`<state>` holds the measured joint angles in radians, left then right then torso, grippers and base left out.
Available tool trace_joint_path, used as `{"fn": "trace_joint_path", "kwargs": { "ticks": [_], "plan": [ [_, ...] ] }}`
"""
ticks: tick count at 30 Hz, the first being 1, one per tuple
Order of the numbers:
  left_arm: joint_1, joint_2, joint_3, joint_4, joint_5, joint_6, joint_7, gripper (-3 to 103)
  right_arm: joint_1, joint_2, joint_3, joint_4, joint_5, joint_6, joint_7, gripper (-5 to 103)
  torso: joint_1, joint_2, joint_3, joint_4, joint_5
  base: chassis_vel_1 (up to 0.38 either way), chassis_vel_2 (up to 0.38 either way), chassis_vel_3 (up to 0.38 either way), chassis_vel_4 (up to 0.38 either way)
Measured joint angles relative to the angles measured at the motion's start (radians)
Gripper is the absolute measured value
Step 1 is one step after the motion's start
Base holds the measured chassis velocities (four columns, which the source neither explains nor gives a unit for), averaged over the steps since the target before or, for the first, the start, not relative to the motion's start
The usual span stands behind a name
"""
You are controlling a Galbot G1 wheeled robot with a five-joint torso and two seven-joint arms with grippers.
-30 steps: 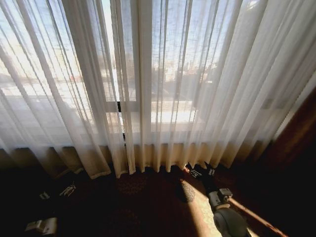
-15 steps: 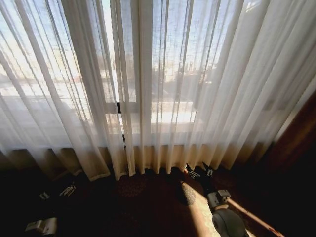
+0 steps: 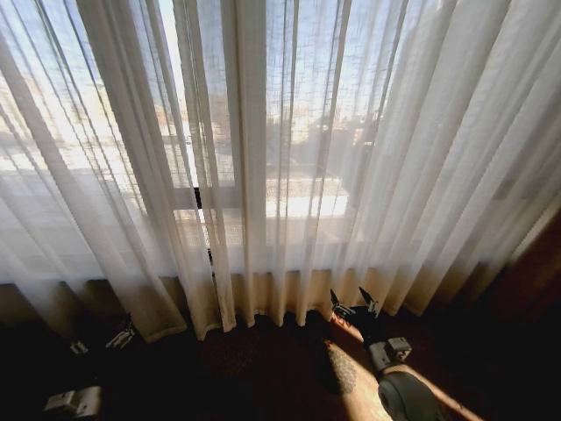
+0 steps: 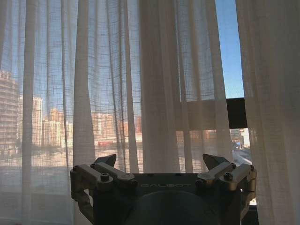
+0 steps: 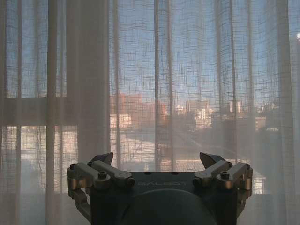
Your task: Open the curtains by pulling them apart, changing their state from closed to fully open.
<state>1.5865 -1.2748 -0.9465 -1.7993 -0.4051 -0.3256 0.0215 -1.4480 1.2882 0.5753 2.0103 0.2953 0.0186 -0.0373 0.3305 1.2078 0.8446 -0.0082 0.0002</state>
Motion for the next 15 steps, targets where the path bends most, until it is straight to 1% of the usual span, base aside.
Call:
{"fn": "trace_joint_path", "kwargs": {
  "ticks": [3, 6, 9, 11, 12, 15],
  "plan": [
    [0.0, 0.0, 0.0, 0.0, 0.0, 0.0, 0.0, 100, 0.005, 0.006, -0.005, -0.01, 0.002, 0.039, -0.015, 100, -0.001, 0.001, -0.001, 0.0005, -0.0005, -0.351, 0.359, 0.349, -0.349],
    [0.0, 0.0, 0.0, 0.0, 0.0, 0.0, 0.0, 100, 0.006, 0.009, -0.009, -0.014, 0.002, 0.052, -0.023, 100, 0.0, 0.0, 0.0, 0.0001, 0.0, -0.25, 0.315, 0.253, -0.33],
    [0.0, 0.0, 0.0, 0.0, 0.0, 0.0, 0.0, 100, 0.01, 0.015, -0.012, -0.015, 0.002, 0.06, -0.024, 100, 0.0, 0.0, 0.0, 0.0001, -0.0003, -0.215, 0.264, 0.217, -0.236],
    [0.0, 0.0, 0.0, 0.0, 0.0, 0.0, 0.0, 100, 0.012, 0.017, -0.012, -0.017, -0.001, 0.065, -0.027, 100, 0.0, 0.0, 0.0, 0.0004, -0.0008, -0.141, 0.178, 0.185, -0.131],
    [0.0, 0.0, 0.0, 0.0, 0.0, 0.0, 0.0, 100, 0.012, 0.017, -0.008, -0.019, -0.007, 0.065, -0.033, 100, 0.001, 0.0, 0.0, 0.0004, -0.0001, -0.097, 0.125, 0.067, -0.063],
    [0.0, 0.0, 0.0, 0.0, 0.0, 0.0, 0.0, 100, 0.009, 0.016, 0.0, -0.02, -0.014, 0.064, -0.055, 100, 0.0, 0.0, 0.0, 0.0002, 0.0, -0.046, 0.076, 0.048, -0.035]
  ]
}}
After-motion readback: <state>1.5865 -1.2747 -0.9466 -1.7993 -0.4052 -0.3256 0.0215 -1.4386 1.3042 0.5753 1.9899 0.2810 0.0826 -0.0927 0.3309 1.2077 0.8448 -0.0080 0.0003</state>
